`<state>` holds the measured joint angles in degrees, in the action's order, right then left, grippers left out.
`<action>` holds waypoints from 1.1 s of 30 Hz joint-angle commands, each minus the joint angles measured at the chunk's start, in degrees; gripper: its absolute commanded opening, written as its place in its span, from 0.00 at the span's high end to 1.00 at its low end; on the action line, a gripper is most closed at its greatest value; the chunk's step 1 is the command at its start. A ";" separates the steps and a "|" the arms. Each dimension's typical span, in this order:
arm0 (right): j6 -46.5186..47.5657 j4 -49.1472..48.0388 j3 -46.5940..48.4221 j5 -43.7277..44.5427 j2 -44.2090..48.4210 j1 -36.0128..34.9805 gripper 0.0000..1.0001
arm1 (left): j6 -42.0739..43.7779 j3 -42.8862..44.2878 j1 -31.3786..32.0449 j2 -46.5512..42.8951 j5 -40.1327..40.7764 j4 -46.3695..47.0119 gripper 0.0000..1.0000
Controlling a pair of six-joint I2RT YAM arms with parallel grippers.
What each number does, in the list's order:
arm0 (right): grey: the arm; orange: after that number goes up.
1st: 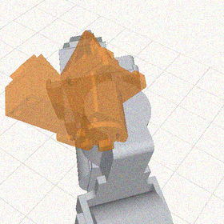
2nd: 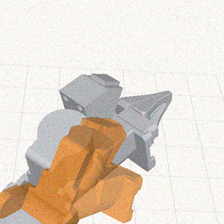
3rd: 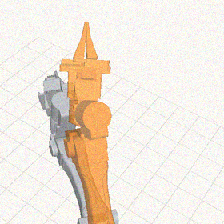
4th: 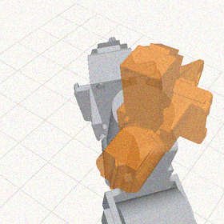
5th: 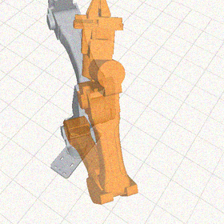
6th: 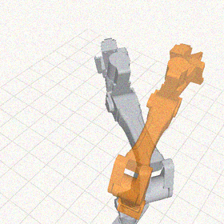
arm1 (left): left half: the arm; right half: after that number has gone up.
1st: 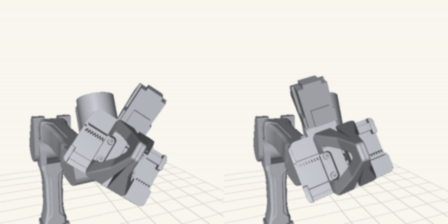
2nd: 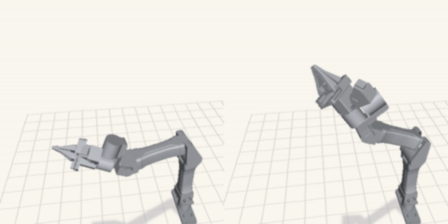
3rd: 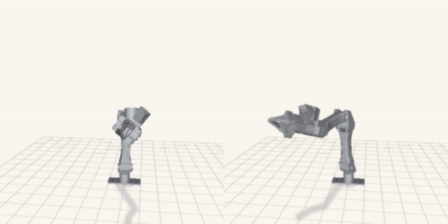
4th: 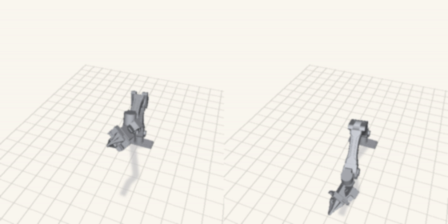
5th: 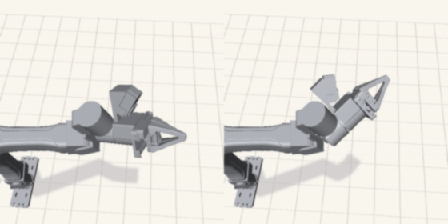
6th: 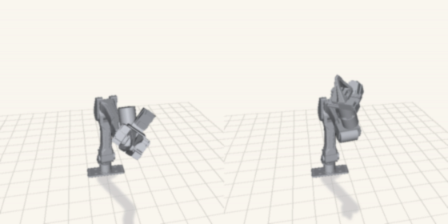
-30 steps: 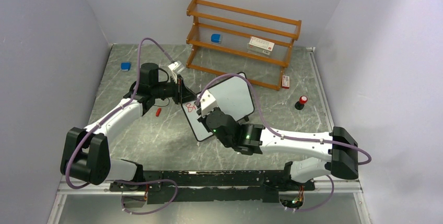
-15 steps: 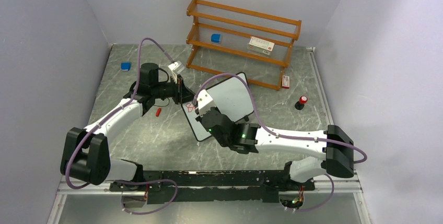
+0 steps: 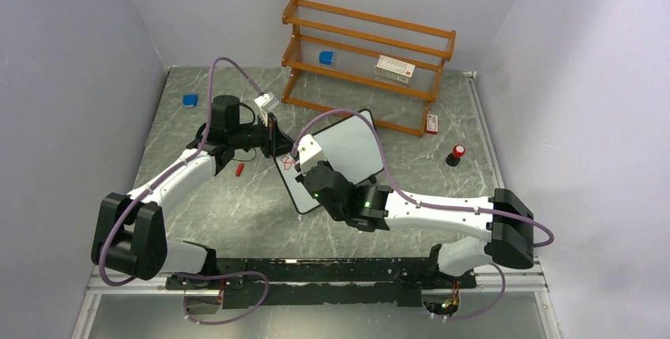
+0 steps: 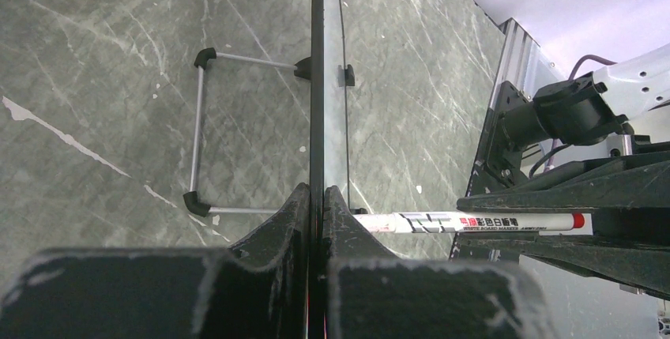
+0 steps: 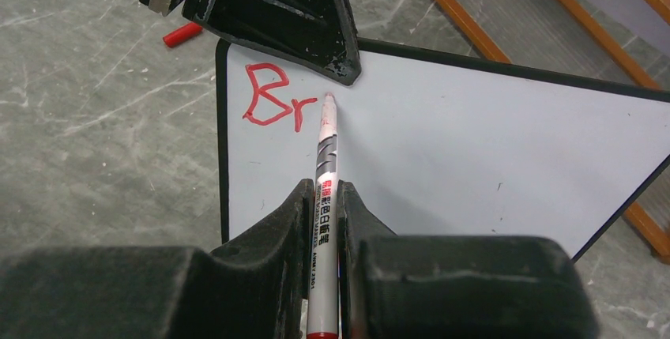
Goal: Write a sentence on the whiteboard
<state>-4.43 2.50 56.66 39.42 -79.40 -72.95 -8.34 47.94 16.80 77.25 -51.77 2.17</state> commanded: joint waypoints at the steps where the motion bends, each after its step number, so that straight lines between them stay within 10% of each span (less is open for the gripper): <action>1: -1.74 1.41 1.64 0.31 -0.63 0.60 1.00 | 2.05 -0.04 -0.28 -1.30 -1.66 0.96 0.95; 33: -3.32 4.28 1.48 -1.99 0.93 0.46 1.00 | 2.36 -0.04 -0.27 -1.49 -1.14 0.72 0.95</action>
<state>-7.09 8.03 57.28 36.84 -77.89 -72.71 -8.29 47.94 16.80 77.10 -51.77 2.04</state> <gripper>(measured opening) 0.166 0.099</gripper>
